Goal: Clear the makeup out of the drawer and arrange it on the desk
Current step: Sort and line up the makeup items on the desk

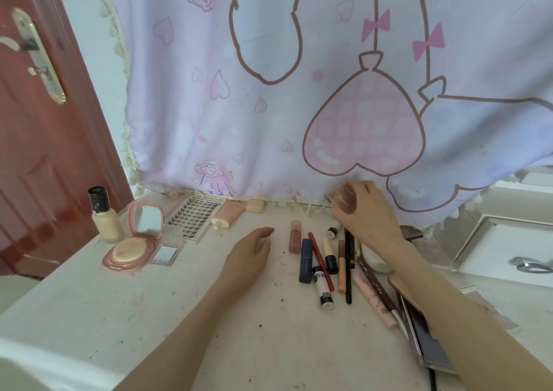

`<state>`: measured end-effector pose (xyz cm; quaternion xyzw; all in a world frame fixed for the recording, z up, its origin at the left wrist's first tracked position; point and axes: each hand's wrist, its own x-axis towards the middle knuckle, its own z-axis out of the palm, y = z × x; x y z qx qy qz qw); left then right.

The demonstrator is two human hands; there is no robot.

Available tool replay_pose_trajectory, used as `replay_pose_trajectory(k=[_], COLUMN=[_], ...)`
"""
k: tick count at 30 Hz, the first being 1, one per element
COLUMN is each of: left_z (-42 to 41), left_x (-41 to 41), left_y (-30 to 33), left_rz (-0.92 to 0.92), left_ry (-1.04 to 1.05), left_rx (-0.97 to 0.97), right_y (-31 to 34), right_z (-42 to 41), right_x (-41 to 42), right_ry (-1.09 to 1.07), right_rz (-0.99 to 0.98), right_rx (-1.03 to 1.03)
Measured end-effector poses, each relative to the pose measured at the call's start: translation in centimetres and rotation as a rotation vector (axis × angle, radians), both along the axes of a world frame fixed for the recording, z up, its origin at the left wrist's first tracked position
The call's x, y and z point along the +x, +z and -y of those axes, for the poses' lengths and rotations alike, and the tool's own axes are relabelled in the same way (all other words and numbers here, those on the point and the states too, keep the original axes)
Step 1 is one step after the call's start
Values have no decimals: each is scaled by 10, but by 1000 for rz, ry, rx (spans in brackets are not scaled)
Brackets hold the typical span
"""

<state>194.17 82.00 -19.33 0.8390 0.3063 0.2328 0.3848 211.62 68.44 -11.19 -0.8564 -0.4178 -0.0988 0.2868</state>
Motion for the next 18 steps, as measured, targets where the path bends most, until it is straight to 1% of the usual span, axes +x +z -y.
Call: replay_pose_trajectory(k=[2,4,7,9,11,14,18], left_z=[6,8,5,6,12,20,13], left_x=[-8,-16,-30,-42,-53,-70,-84], left_y=[8,26,56,71,79,77,67], left_rz=[113,239,350,316,232,140,87], left_ry=[-17,-14,-72,-138,-188,-209,-202], left_rx=[-123,-221,-235,-212,-199,-226,-274], right_y=[2,4,5,-1,-11,-24,-46], right_z=[0,0,-3,-8,-13,-20,-27], right_x=[-13,-30,-61,-81,-100,-117,-128], right_ry=[61,151,280,352,395,424,439], right_rz=[-101,-212,-416,-565,-724,-980,-1201], right_rx=[101,106,135,199,300,442,443])
